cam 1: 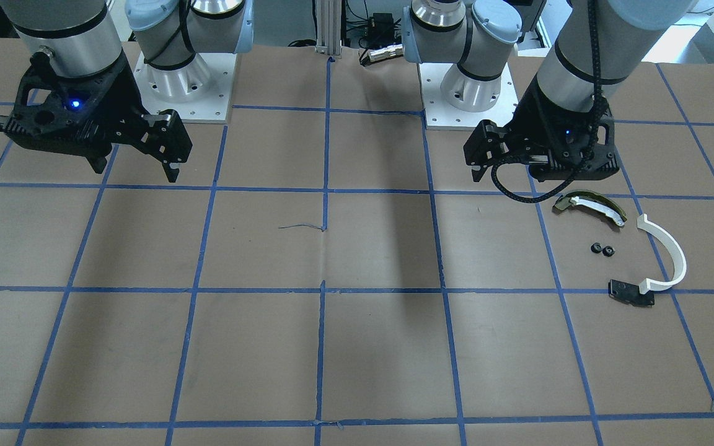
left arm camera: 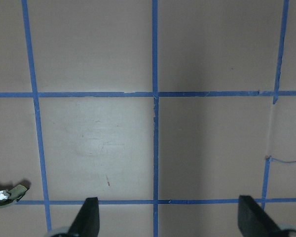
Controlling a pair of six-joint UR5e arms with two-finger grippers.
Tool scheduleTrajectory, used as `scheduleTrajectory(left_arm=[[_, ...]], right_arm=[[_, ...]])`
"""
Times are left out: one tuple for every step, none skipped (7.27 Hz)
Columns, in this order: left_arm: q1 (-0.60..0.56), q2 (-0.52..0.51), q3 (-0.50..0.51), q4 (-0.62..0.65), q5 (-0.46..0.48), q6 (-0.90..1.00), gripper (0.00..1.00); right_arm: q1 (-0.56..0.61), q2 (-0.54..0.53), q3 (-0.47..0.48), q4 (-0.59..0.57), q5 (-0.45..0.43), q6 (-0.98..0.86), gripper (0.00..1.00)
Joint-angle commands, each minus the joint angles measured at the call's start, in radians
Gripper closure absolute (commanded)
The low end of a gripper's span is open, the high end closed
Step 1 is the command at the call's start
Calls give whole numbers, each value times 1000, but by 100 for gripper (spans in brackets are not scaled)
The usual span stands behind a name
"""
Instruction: Place bearing gear from tray to pile
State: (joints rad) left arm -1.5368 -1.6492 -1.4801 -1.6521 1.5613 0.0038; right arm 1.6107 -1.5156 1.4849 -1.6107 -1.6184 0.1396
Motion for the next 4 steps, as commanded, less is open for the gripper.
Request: scheduleTrajectory(left_arm=[[4,12,-22,3,0,1,0],[4,12,-22,5,0,1,0],[4,11,-22,5,-1,-10,0],[6,12,-22,6,-1,-8,0]], right_arm=[[0,0,0,0,0,0,0],[0,0,0,0,0,0,0],[0,0,0,0,0,0,0],[0,0,0,0,2,0,0]])
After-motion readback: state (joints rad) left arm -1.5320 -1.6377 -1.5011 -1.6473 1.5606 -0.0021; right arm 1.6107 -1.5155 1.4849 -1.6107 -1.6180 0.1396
